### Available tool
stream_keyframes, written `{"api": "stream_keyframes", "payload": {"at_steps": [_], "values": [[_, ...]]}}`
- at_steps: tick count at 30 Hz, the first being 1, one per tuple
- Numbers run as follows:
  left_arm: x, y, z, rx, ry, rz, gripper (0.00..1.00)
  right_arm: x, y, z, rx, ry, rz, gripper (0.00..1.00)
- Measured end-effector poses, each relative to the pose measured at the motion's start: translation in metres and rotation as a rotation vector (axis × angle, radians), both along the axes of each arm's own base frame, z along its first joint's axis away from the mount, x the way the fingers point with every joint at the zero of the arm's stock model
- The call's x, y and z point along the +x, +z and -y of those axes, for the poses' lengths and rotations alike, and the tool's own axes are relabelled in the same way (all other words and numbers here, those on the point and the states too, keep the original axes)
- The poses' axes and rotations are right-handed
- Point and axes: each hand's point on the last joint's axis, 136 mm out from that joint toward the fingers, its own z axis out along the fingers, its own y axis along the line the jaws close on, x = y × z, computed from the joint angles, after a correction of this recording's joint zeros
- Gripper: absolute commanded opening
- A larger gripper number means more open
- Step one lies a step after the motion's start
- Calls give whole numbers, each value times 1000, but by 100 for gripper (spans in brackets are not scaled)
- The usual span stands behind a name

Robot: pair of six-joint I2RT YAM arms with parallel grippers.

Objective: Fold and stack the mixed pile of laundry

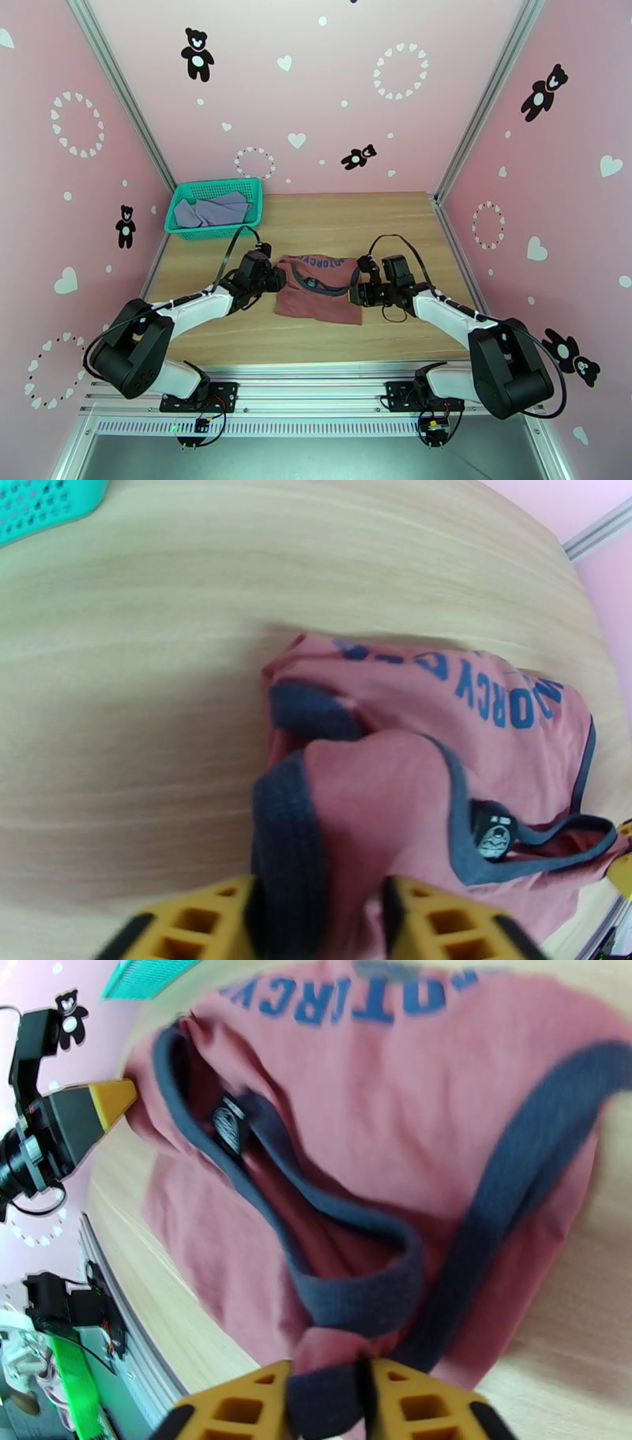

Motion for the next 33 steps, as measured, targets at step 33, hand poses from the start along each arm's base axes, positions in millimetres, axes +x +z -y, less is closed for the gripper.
{"api": "stream_keyframes", "payload": {"at_steps": [33], "values": [[13, 45, -4, 40, 90, 53, 73, -32, 13, -10, -115, 87, 61, 69]]}}
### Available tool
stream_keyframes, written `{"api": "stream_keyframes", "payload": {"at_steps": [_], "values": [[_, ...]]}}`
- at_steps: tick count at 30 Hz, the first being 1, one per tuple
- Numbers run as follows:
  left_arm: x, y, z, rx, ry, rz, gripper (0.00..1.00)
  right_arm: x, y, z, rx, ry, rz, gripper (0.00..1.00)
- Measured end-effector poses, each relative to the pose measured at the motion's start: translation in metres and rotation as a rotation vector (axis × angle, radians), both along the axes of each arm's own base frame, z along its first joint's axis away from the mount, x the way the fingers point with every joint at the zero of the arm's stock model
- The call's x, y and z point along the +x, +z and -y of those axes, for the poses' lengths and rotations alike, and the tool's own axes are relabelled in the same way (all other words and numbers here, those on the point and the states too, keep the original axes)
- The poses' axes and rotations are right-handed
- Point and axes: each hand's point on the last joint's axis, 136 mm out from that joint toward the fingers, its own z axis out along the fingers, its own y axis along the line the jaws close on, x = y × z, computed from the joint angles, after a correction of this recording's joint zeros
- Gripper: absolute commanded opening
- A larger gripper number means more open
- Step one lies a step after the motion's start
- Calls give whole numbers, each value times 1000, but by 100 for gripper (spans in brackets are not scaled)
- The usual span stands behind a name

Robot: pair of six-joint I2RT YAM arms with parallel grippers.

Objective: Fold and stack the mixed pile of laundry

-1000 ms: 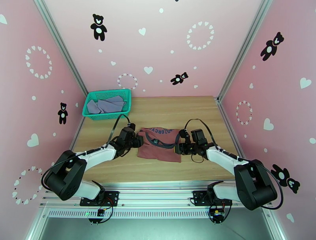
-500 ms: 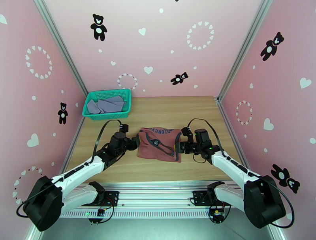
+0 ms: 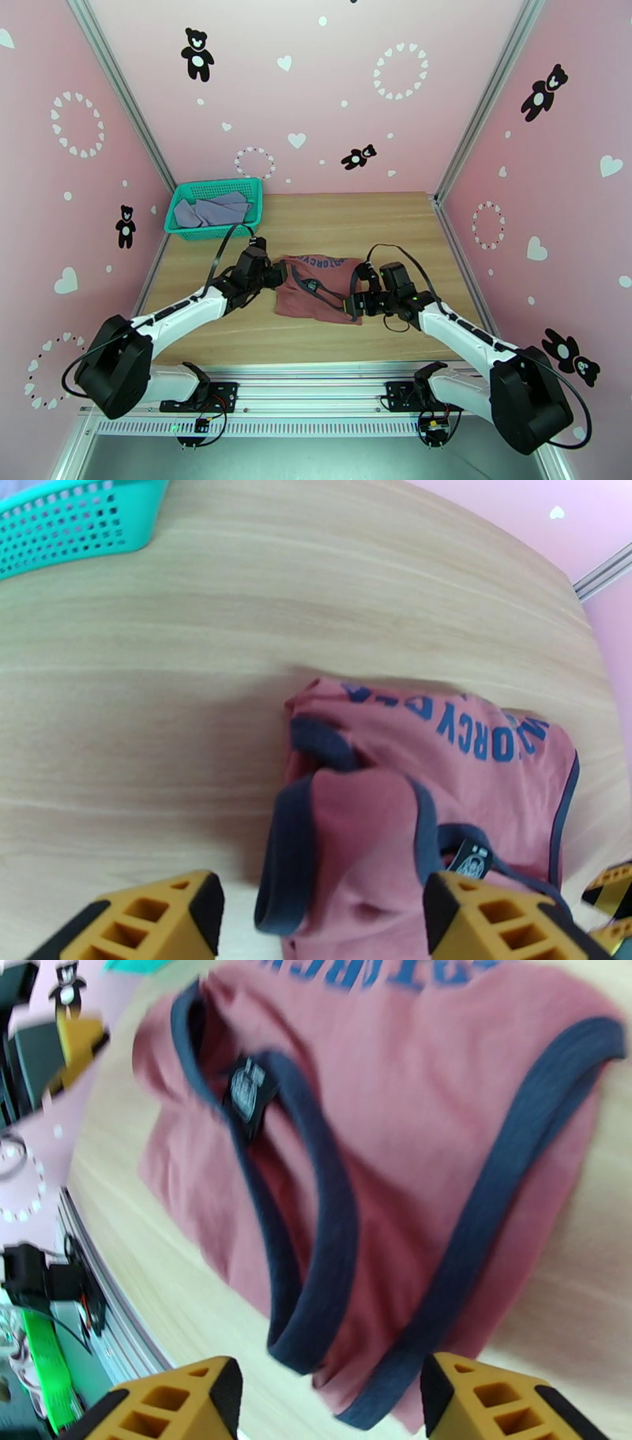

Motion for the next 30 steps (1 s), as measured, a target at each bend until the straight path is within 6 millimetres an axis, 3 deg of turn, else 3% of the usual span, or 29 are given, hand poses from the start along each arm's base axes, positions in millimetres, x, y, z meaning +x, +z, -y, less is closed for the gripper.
{"api": "stream_keyframes", "payload": {"at_steps": [7, 9, 10, 12, 15, 17, 20, 25, 30], "values": [[16, -16, 13, 35, -32, -39, 70, -6, -13, -9, -116, 61, -1, 70], [15, -23, 15, 42, -44, -56, 57, -6, -20, -10, -153, 71, -9, 68], [15, -27, 15, 45, -49, -63, 43, -6, -23, -11, -175, 79, -11, 67], [15, -31, 17, 42, -52, -72, 26, -4, -28, -14, -210, 95, -12, 60], [15, -31, 19, 30, -58, -76, 1, 0, -33, -18, -258, 110, -2, 33], [15, -30, 20, 23, -59, -74, 0, 3, -33, -18, -291, 107, 9, 14], [15, -28, 20, 18, -56, -71, 0, 10, -29, -14, -342, 87, 27, 2], [16, -8, 21, -7, -61, -33, 0, 25, -10, -4, -431, 66, 77, 0], [17, 19, 27, -53, -83, 17, 0, 44, 29, 4, -502, 53, 180, 0]]}}
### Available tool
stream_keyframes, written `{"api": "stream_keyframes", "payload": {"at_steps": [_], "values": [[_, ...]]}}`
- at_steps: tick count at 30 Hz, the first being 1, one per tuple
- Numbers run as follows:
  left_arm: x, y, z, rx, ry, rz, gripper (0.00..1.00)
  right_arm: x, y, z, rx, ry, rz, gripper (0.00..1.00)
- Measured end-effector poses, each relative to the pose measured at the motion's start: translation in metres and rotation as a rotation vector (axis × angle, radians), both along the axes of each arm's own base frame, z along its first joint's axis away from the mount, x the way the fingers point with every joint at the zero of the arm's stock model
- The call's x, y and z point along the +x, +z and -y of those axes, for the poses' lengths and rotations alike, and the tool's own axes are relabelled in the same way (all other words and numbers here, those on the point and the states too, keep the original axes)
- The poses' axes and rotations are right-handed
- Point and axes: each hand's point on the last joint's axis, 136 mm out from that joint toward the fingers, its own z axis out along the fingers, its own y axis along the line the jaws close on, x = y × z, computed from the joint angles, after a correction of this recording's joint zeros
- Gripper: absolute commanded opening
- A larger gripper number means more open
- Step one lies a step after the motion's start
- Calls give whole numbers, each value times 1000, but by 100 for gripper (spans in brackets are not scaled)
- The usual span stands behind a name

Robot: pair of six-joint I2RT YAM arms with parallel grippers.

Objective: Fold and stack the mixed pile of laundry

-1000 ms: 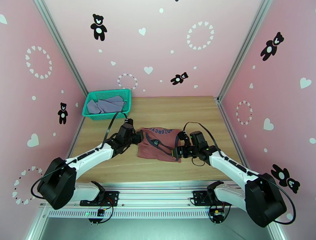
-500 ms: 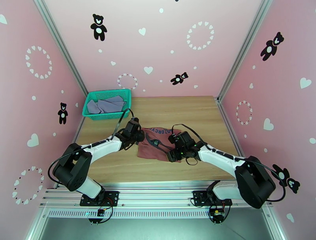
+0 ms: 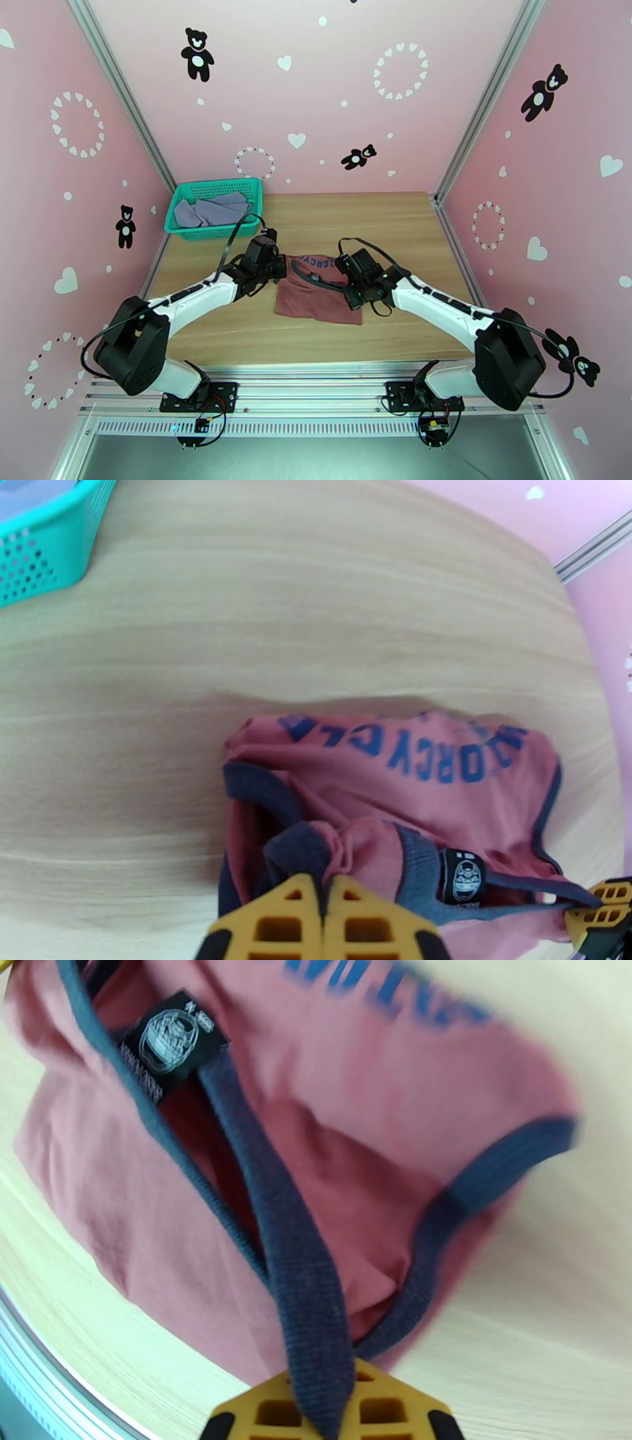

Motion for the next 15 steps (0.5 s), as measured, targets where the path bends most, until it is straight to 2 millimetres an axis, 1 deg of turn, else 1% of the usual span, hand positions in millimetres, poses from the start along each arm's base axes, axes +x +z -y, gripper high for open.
{"api": "stream_keyframes", "payload": {"at_steps": [2, 4, 7, 9, 13, 14, 15], "values": [[-2, 7, 2, -15, -11, 11, 0, 5, 13, 2, -8, -2, 37, 0], [-6, 12, 5, -30, -24, 23, 0, 8, 18, 6, -23, -8, 61, 0], [-22, 12, 8, -48, -59, 27, 0, 7, 22, 12, -47, -15, 78, 0], [-37, 3, 8, -48, -81, 15, 0, 5, 25, 16, -49, -17, 93, 0], [-66, -27, 0, -22, -103, -43, 0, -3, 26, 20, -40, -8, 100, 0], [-72, -34, -3, -15, -102, -58, 3, -5, 25, 20, -33, -1, 94, 0], [-76, -40, -5, -8, -101, -70, 8, -7, 24, 19, -27, 4, 87, 0]]}}
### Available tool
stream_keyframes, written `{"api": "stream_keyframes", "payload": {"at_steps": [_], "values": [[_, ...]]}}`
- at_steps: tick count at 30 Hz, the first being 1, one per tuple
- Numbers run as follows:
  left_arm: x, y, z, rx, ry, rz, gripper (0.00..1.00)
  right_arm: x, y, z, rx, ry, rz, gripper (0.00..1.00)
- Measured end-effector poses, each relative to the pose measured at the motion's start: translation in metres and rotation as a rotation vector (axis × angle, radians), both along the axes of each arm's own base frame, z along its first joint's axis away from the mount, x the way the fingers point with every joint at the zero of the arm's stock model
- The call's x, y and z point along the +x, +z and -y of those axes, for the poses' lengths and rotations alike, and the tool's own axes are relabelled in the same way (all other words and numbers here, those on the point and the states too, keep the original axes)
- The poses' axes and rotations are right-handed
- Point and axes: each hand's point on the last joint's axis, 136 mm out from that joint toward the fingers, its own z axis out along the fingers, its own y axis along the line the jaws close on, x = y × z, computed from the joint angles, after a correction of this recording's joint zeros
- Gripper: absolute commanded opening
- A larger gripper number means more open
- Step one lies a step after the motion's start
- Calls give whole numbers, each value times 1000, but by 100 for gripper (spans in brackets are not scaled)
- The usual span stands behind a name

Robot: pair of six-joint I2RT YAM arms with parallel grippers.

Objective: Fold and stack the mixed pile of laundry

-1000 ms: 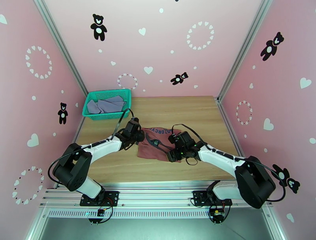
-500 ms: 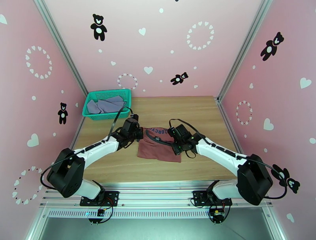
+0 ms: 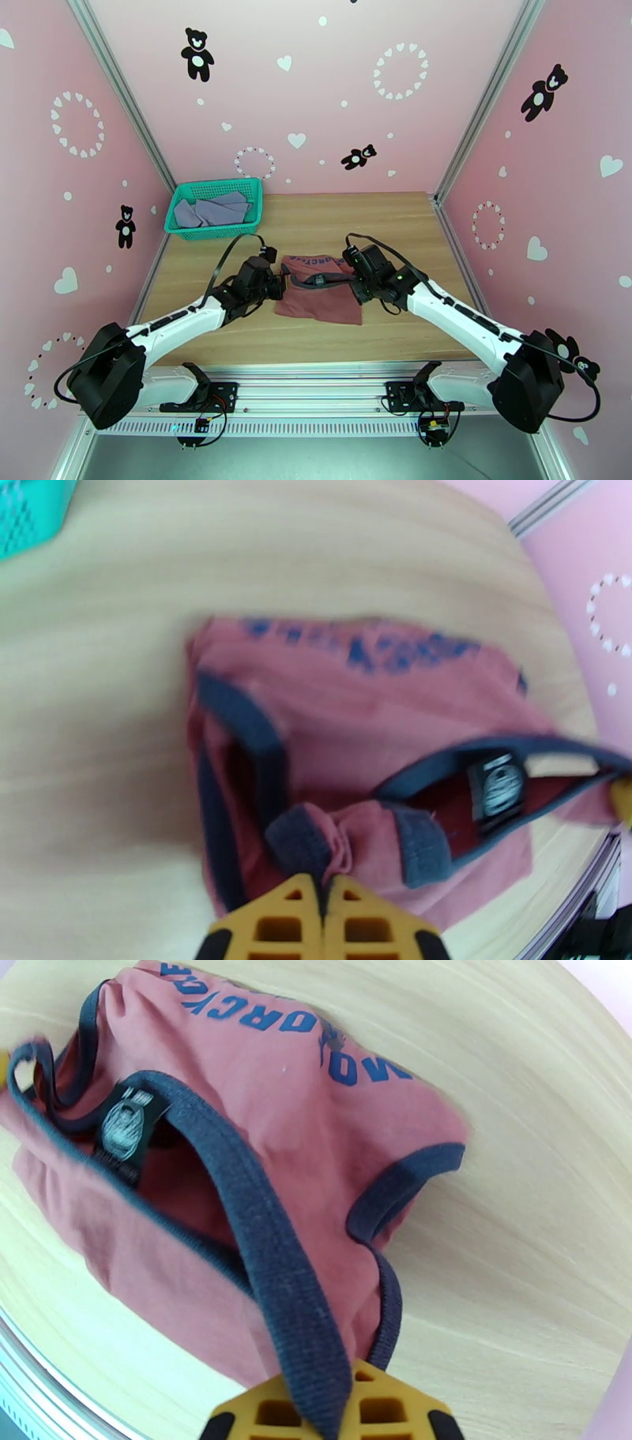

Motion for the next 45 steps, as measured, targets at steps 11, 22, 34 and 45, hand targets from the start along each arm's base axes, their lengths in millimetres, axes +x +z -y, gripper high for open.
{"api": "stream_keyframes", "payload": {"at_steps": [11, 22, 34, 45], "values": [[-5, -1, -15, 11, 58, 15, 43, -48, -49, -21, 44, 92, -162, 9], [-30, 43, -42, -66, 113, 103, 69, -80, -65, -30, 70, 85, -260, 61], [21, 52, -13, 57, 123, 40, 38, -46, 2, -43, 162, 25, -137, 55], [53, -4, 21, 183, 32, -61, 14, 39, -43, -32, 197, -195, -244, 18]]}}
